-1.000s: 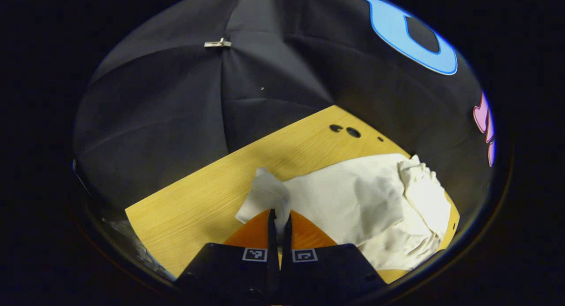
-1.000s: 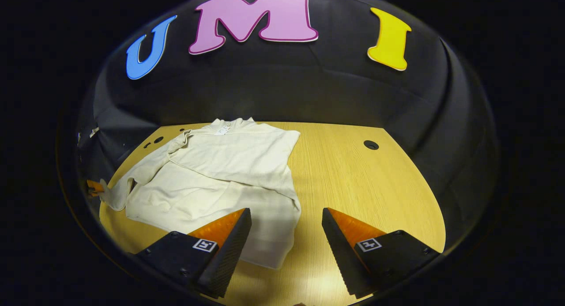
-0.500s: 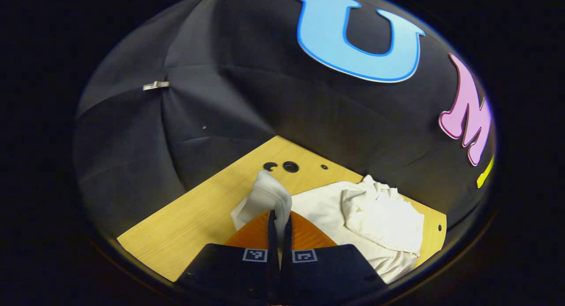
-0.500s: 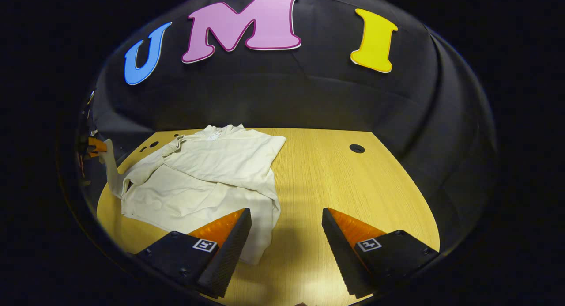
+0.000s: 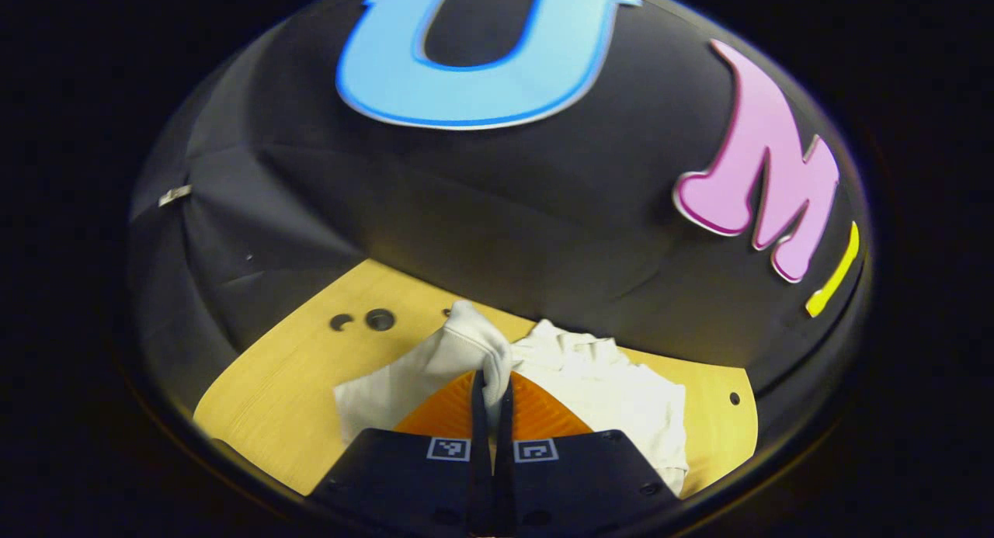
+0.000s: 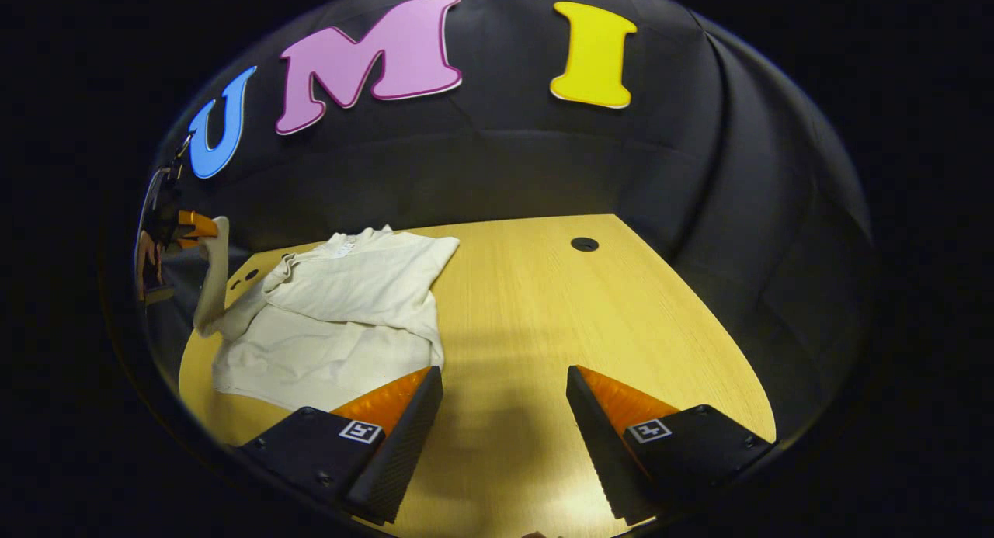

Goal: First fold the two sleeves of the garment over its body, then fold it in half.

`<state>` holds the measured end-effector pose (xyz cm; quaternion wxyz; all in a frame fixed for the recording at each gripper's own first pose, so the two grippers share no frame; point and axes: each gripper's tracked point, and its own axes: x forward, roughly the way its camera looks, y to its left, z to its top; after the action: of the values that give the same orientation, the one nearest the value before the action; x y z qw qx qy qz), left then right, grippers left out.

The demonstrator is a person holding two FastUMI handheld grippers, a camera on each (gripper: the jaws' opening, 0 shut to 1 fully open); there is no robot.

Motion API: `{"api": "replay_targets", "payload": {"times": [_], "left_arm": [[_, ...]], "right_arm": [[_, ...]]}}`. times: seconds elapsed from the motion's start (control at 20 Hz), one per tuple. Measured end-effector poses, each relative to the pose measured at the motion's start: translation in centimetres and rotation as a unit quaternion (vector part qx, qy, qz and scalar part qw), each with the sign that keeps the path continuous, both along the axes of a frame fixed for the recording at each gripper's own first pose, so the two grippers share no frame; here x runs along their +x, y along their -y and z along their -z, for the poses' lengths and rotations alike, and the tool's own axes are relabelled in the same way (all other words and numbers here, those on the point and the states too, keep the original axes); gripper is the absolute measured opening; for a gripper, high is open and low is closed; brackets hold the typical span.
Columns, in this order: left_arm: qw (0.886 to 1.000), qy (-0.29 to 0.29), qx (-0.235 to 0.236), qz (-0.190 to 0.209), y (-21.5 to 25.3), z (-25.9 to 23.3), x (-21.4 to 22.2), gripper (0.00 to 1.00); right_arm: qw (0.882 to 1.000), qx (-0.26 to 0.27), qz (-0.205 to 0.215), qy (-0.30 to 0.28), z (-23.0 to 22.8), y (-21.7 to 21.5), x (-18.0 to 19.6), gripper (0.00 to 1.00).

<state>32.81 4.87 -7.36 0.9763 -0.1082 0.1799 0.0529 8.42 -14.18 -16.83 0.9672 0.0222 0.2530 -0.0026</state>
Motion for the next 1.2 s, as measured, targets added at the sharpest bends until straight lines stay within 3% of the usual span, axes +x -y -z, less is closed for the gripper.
{"api": "replay_targets", "payload": {"times": [0.4,0.6,0.65,0.8,0.9,0.95,1.1,1.15,1.2], "left_arm": [[0.992,-0.011,0.013,0.125,15.1,1.2,5.6,0.06],[0.986,-0.032,0.010,0.160,21.4,4.2,7.0,0.06],[0.985,-0.037,0.009,0.171,22.8,5.1,7.1,0.01],[0.977,-0.061,0.025,0.203,26.1,7.7,7.2,0.07],[0.975,-0.075,0.051,0.205,26.9,9.1,7.3,0.20],[0.974,-0.074,0.059,0.205,27.4,9.4,7.3,0.22],[0.970,-0.064,0.017,0.234,30.2,8.8,6.2,0.29],[0.969,-0.059,0.010,0.238,30.3,8.3,5.7,0.62],[0.970,-0.057,0.009,0.237,29.8,7.8,5.1,0.58]], "right_arm": [[0.998,0.003,0.056,-0.009,1.1,4.8,-1.9,0.98],[0.998,0.011,0.068,-0.012,1.5,5.2,-2.2,0.97],[0.997,0.013,0.070,-0.015,1.6,5.1,-2.1,0.98],[0.997,0.029,0.072,-0.015,1.3,4.5,-2.1,0.98],[0.997,0.037,0.068,-0.012,1.1,3.5,-1.4,0.98],[0.997,0.039,0.062,-0.011,0.9,2.9,-1.3,0.98],[0.998,0.040,0.048,-0.014,1.0,1.6,-1.4,0.98],[0.998,0.041,0.044,-0.016,1.0,1.3,-1.6,0.98],[0.998,0.042,0.040,-0.016,0.9,1.0,-1.6,0.98]]}}
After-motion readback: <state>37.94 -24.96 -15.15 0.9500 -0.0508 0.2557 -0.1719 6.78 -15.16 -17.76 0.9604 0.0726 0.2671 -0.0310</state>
